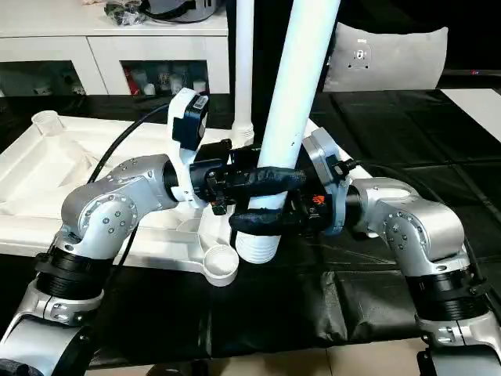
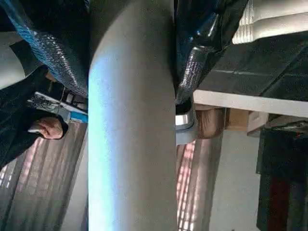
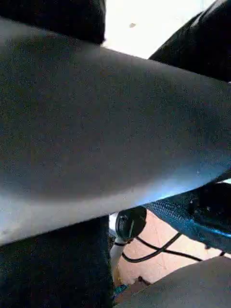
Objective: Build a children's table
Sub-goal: Pick table leg
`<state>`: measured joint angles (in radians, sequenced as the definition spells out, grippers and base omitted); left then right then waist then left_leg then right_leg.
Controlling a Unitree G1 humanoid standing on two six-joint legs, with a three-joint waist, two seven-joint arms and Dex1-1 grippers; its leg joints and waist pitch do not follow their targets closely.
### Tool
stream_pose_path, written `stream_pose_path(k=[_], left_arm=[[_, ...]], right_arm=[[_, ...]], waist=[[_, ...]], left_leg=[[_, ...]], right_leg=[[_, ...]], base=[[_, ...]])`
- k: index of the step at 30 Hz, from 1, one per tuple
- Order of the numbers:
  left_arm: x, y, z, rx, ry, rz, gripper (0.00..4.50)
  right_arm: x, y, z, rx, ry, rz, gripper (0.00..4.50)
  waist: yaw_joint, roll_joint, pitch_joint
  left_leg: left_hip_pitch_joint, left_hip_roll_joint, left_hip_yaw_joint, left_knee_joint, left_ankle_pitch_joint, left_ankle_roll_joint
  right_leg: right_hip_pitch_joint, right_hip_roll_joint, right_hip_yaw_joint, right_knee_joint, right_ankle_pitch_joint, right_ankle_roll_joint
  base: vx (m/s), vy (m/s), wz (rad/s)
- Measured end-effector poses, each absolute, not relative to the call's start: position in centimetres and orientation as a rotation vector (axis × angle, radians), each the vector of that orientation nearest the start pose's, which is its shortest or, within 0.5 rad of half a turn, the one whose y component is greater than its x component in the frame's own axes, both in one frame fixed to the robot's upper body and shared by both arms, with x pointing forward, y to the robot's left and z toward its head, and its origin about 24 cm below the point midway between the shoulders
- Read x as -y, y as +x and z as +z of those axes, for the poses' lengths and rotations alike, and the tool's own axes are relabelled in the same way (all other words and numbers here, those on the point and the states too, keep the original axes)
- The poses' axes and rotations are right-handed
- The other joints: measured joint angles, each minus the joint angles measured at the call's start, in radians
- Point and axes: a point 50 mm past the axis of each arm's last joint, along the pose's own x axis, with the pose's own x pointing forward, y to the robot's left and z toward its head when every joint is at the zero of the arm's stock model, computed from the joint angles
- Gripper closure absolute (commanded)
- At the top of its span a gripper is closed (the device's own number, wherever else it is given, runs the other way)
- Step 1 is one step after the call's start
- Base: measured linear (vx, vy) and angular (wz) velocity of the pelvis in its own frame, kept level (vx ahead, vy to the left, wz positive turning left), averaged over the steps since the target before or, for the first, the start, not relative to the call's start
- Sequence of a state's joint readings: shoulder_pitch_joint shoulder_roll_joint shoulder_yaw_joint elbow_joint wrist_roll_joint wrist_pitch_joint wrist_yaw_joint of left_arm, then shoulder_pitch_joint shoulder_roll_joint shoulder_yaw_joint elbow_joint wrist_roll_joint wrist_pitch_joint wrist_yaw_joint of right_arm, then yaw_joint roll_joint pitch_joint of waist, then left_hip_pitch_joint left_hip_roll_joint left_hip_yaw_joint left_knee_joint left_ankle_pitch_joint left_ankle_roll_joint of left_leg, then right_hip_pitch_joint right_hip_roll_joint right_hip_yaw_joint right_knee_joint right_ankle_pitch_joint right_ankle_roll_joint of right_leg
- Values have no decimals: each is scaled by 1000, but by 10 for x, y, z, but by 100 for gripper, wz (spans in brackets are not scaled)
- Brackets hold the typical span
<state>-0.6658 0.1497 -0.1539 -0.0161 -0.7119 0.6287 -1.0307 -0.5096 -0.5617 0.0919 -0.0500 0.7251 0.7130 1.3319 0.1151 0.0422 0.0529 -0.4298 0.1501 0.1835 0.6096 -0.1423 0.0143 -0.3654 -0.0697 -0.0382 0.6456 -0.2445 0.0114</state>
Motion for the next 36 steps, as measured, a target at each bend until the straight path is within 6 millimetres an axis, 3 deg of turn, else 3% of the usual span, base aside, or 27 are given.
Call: stream_pose_path(k=[4, 7, 26, 33, 36], left_arm=[[-40, 285, 187, 74, -352, -1621, 257], [-40, 285, 187, 70, -362, -1615, 187], [-51, 281, 180, 64, -336, -1540, 18], [-46, 286, 179, 87, -362, -1467, 0], [-45, 286, 189, 173, -521, -1461, 0]], right_arm=[[145, 274, 157, -205, 191, 1622, 253], [144, 274, 157, -201, 190, 1618, 255], [121, 288, 140, -136, 112, 1484, 257], [118, 291, 135, -123, 181, 1409, 257], [117, 286, 135, -100, 258, 1408, 257]], waist=[[0, 0, 0], [-1, 0, 0], [-4, -2, 1], [-4, -2, 1], [-3, -2, 1]], left_leg=[[0, 0, 1, 0, 0, 1], [0, 0, 2, 0, 1, 1], [2, 0, 11, -1, 0, 2], [2, 0, 12, -2, 0, 2], [2, 0, 12, -2, 0, 2]], right_leg=[[0, -1, 0, 0, 0, 0], [0, -2, 0, 0, 0, 0], [0, -7, 0, 0, 0, 0], [-1, -7, 0, 0, 0, 0], [-1, -7, 0, -1, 0, 0]], base=[[0, 0, 0], [0, 0, 0], [0, 0, 0], [0, 0, 0], [0, 0, 0]])
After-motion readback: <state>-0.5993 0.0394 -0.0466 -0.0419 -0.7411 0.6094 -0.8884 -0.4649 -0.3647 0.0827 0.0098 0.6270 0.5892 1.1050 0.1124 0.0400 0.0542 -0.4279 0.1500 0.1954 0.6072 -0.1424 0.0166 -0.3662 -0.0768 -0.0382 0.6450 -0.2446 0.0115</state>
